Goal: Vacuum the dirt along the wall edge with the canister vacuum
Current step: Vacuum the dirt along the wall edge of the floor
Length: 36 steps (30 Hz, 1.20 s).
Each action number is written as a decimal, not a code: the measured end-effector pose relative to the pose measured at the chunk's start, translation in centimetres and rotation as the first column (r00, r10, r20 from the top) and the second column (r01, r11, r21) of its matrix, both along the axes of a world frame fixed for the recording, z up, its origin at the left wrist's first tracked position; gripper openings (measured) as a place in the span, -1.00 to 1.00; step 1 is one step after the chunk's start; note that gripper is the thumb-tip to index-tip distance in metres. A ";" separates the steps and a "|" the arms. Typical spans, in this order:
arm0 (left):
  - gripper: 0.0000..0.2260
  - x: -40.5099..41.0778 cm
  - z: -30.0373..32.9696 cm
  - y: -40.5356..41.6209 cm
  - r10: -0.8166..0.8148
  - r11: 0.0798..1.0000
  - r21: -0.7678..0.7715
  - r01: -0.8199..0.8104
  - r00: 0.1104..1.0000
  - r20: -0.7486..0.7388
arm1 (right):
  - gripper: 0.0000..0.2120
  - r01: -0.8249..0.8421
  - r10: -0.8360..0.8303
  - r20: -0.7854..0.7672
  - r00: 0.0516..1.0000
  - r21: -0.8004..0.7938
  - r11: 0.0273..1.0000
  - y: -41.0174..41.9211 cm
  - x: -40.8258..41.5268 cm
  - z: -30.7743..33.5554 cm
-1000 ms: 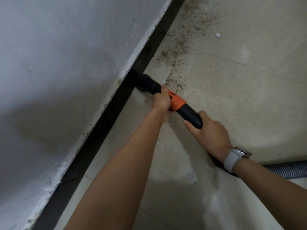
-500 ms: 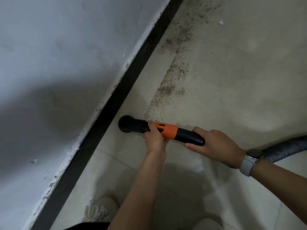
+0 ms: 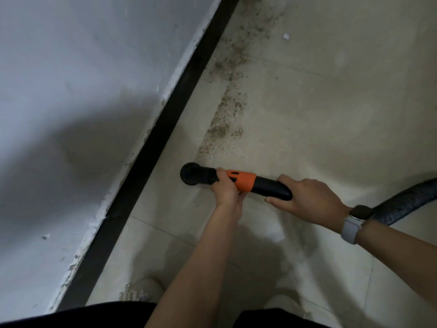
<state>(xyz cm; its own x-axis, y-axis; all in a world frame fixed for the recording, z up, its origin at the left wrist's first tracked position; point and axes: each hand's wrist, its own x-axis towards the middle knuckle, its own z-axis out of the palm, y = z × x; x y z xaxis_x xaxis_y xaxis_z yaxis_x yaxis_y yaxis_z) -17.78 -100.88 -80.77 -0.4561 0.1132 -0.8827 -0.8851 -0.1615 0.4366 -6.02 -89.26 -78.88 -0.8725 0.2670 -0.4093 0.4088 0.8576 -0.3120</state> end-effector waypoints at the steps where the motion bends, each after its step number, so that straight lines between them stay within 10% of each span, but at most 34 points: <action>1: -0.56 -0.6 0.1 0.5 -0.022 1.000 0.004 0.022 1.000 -0.004 | -0.65 0.018 -0.018 -0.008 1.000 -0.001 1.000 0.3 -0.3 0.1; 27: -0.63 -8.0 -0.1 6.9 -0.576 0.817 -0.167 0.551 0.792 -0.203 | -0.65 0.295 -0.279 -0.129 0.952 0.129 0.947 5.4 -5.0 -1.2; 31: -0.66 -7.2 -2.0 2.8 -0.775 0.613 -0.577 0.539 0.555 -0.304 | -0.64 0.365 -0.340 -0.176 0.924 0.129 0.922 6.0 -6.1 -1.5; 36: -0.53 -6.6 -5.4 -5.4 -0.925 0.195 -0.877 0.439 0.379 -0.016 | -0.63 0.468 -0.436 -0.230 0.870 0.111 0.877 6.0 -7.4 -2.3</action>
